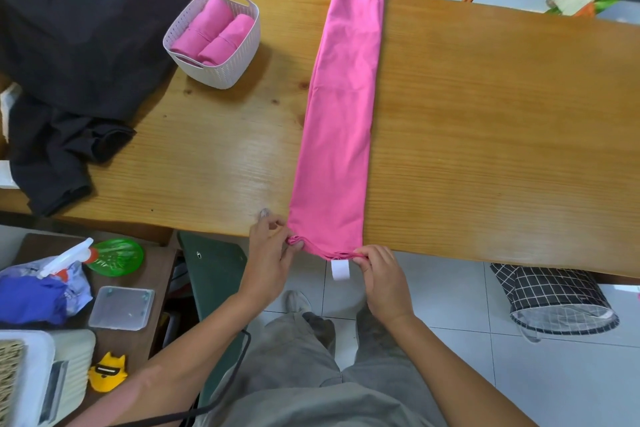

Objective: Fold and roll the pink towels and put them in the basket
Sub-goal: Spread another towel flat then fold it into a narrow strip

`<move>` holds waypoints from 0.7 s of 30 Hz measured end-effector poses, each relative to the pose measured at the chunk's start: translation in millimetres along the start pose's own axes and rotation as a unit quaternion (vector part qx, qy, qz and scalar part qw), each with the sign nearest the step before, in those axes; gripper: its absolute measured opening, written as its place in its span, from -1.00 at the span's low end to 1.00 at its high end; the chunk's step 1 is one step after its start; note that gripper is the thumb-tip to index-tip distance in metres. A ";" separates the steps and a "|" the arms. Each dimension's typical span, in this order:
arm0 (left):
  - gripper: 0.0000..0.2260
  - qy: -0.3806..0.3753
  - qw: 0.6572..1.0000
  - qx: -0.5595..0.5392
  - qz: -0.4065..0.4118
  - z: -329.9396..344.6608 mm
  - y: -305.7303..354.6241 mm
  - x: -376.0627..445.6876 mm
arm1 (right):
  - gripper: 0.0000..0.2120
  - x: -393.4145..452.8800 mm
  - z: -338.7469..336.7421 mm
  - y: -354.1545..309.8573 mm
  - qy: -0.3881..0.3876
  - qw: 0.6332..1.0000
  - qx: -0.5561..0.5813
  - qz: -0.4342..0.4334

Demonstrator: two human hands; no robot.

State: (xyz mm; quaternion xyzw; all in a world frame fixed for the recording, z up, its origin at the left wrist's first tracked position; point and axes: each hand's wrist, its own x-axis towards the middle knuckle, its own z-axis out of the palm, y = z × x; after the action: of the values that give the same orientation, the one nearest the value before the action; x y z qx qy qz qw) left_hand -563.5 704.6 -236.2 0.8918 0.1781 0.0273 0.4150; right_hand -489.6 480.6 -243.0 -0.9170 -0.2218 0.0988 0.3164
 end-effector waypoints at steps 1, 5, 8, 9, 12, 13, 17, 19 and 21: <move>-0.90 0.005 1.000 0.008 0.009 -1.0 0.0 4.1 | -0.87 3.0 -0.9 1.3 -0.010 1.000 0.013 0.018; -0.79 0.002 1.000 0.003 -0.008 -3.1 4.7 20.0 | -0.85 20.6 -2.2 3.6 -0.045 0.994 0.037 0.090; -0.73 -0.012 0.998 -0.009 -0.061 0.5 5.9 30.8 | -0.85 37.5 0.4 0.3 -0.072 0.989 0.027 0.124; -0.72 -0.017 0.997 -0.010 -0.078 2.2 6.1 33.4 | -0.87 41.7 2.1 -1.1 -0.075 0.988 0.024 0.133; -0.76 -0.021 0.994 0.024 -0.101 9.1 8.3 37.3 | -0.95 48.5 5.9 -8.0 -0.064 0.984 0.019 0.163; -0.80 -0.013 0.993 0.056 -0.099 10.7 10.7 38.7 | -0.96 49.8 7.2 -11.2 -0.053 0.985 0.016 0.164; -0.73 0.010 0.973 0.220 0.072 15.0 7.8 43.3 | -0.91 51.5 12.0 -15.4 -0.012 0.988 0.004 0.152; -0.69 -0.032 0.933 0.272 0.232 15.1 1.0 41.3 | -0.88 51.9 12.3 -13.6 -0.001 0.989 0.000 0.145; -0.75 -0.056 0.908 0.285 0.303 12.8 -5.7 37.9 | -0.86 52.4 11.9 -12.8 0.008 0.990 -0.005 0.138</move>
State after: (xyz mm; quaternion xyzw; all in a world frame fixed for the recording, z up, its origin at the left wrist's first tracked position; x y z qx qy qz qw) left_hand -527.2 711.6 -252.6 0.9832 -0.1241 0.0503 0.1240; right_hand -451.6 520.5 -246.5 -0.9412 -0.0905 0.1330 0.2972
